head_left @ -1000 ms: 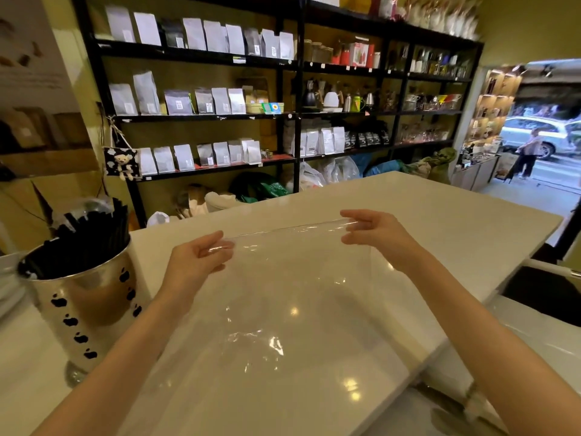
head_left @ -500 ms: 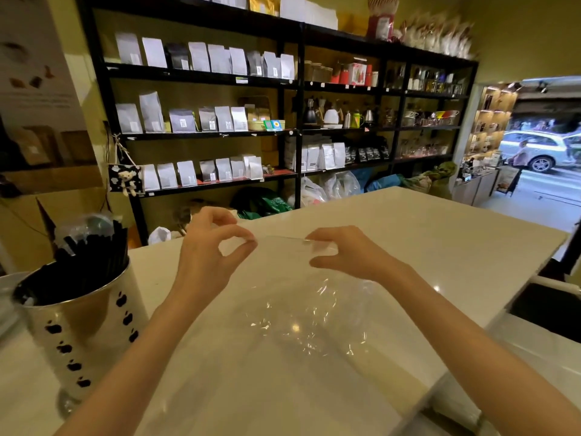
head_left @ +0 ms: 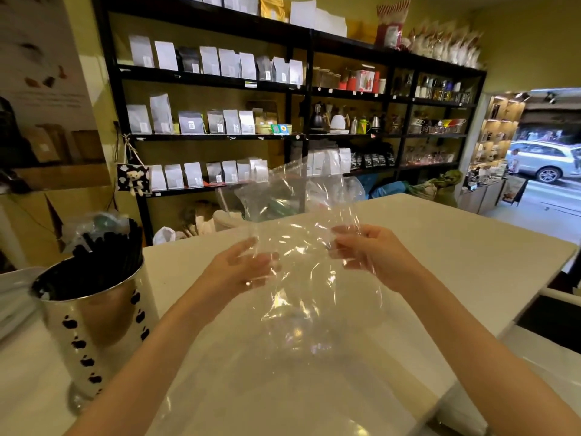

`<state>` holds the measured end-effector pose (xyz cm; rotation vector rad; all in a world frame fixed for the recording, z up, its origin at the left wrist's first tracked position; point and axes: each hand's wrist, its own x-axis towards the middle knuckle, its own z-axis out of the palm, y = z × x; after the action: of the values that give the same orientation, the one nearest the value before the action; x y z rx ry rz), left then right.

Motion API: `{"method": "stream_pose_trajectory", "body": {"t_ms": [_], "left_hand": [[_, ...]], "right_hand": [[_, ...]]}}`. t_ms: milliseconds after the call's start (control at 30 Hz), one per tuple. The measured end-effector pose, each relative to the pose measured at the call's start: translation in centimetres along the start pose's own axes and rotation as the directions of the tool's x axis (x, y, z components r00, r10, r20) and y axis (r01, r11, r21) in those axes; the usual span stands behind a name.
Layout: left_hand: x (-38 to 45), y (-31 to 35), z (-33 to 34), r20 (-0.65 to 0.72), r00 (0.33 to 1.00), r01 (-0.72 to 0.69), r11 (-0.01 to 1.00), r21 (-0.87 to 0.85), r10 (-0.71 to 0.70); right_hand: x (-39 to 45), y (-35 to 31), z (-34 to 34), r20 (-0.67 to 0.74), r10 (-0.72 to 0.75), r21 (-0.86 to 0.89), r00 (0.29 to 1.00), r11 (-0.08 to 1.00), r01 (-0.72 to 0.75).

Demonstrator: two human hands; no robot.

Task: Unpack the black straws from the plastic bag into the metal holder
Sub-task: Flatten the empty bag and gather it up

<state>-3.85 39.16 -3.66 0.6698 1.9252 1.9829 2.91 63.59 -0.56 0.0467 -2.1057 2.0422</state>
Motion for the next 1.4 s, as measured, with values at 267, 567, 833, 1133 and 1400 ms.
{"method": "stream_pose_trajectory", "body": {"t_ms": [267,567,833,1133,1400], "left_hand": [[-1.3,0.3,-0.3,-0.208,0.978,-0.038,0.988,-0.147,0.007],[-7.0,1.6,-1.6,-0.323,0.939,-0.106,0.993,0.06,0.119],[-12.7,2.6,-2.4,-0.222,0.969,0.041,0.805,0.592,0.113],[-20.2,4.6,-2.2,-0.167,0.983,0.104,0.533,0.84,0.072],[-29.0,4.4,2.4,-0.041,0.962,0.26,0.864,0.431,-0.269]], "right_hand": [[-0.7,2.1,1.4,-0.05,0.091,0.161,0.995,0.983,-0.082],[-4.4,2.3,2.9,0.075,-0.088,0.04,0.993,0.996,0.086],[-8.0,1.8,4.1,0.239,-0.023,-0.398,0.971,0.91,0.119],[-10.0,-2.2,7.0,0.336,-0.168,-0.624,0.927,0.698,0.352],[-14.6,-5.6,9.3,0.643,-0.024,-0.291,0.766,0.917,0.273]]}}
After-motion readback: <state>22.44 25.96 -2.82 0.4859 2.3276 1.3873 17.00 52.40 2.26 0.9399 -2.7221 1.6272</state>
